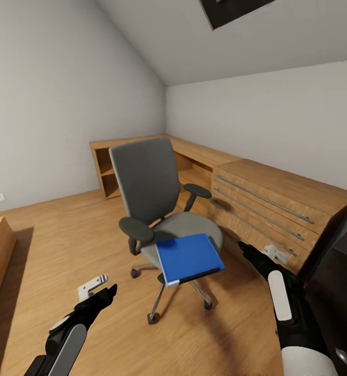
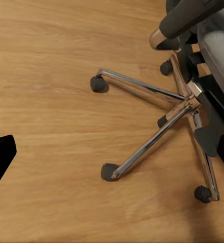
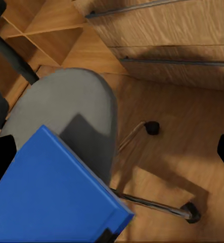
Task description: In the bedroom, organize the workspace by keeping the computer under the desk, ensuring the monitor is on the desk, placing the keyboard on the desk next to the monitor, placing the mouse on the desk next to the keyboard, moving the folder from the swivel chair onto the desk next to the mouse, stacking the notebook on top of the folder with the pen on top of the notebook, and positioning the swivel chair next to the desk.
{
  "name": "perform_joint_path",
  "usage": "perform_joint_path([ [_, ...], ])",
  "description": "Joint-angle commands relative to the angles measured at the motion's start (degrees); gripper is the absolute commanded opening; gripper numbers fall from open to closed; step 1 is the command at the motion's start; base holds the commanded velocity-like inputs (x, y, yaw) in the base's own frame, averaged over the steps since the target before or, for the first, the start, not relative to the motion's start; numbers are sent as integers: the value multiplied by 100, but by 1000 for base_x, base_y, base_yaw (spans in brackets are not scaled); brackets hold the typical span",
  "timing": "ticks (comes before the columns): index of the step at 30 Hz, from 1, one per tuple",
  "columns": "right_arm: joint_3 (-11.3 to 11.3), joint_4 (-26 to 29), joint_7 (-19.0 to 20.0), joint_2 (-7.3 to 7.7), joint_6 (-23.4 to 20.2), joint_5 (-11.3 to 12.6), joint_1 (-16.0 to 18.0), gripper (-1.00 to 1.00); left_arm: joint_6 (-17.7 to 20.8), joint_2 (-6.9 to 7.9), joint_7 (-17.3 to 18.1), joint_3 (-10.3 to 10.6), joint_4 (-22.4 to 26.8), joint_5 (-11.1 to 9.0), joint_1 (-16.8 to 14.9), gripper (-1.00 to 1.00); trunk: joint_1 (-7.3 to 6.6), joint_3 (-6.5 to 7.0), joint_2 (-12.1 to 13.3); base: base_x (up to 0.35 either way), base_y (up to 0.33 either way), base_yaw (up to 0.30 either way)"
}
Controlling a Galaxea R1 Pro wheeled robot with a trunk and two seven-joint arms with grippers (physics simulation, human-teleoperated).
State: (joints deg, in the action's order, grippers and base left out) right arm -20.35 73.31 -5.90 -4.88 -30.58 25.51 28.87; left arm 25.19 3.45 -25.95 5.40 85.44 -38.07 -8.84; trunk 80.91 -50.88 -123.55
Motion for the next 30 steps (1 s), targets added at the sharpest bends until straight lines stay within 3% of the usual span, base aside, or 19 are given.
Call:
perform_joint_path([
  [1, -19, -10, 12, -5, -23, 61, 5, 100, 4, 6, -59, 13, 9, -59, -3, 100, 22, -24, -44, 0, 0, -96],
  [6, -62, -132, 317, -4, -17, 59, 5, 100, 4, 0, -60, 13, 8, -60, -3, 100, 131, -114, -245, 0, 0, -24],
  [9, -94, -562, 445, -4, -10, 71, 4, 100, 4, -2, -60, 13, 8, -60, -3, 100, 197, -168, -365, 0, 0, -3],
  [12, -254, -939, 917, 28, -10, 75, 4, 100, 4, 4, -60, 13, 8, -60, -3, 100, 263, -222, -485, 0, 0, 0],
  [14, -445, -1235, 1424, 135, -15, 79, 4, 100, 4, 6, -60, 10, 8, -59, -3, 100, 307, -257, -566, 0, 0, 0],
  [16, -547, -1396, 1649, 190, -17, 116, 4, 100, 4, 6, -60, 7, 8, -60, -3, 100, 351, -293, -646, 0, 0, 0],
  [19, -678, -1553, 1813, 242, -17, 374, 4, 100, 4, 6, -60, 6, 8, -60, -3, 100, 417, -347, -766, 0, 0, 0],
  [22, -766, -1747, 1922, 451, -61, 1395, 4, 100, 4, 7, -60, 6, 8, -60, -3, 100, 483, -401, -887, 0, 0, 0],
  [26, -767, -1866, 1945, 521, -125, 1658, 4, 100, 4, 6, -60, 6, 8, -60, -3, 100, 571, -473, -1047, 0, 0, 0],
  [30, -768, -1892, 2164, 529, -433, 1716, 4, 100, 4, 7, -60, 10, 8, -60, -3, 100, 659, -545, -1207, 0, 0, 0],
])
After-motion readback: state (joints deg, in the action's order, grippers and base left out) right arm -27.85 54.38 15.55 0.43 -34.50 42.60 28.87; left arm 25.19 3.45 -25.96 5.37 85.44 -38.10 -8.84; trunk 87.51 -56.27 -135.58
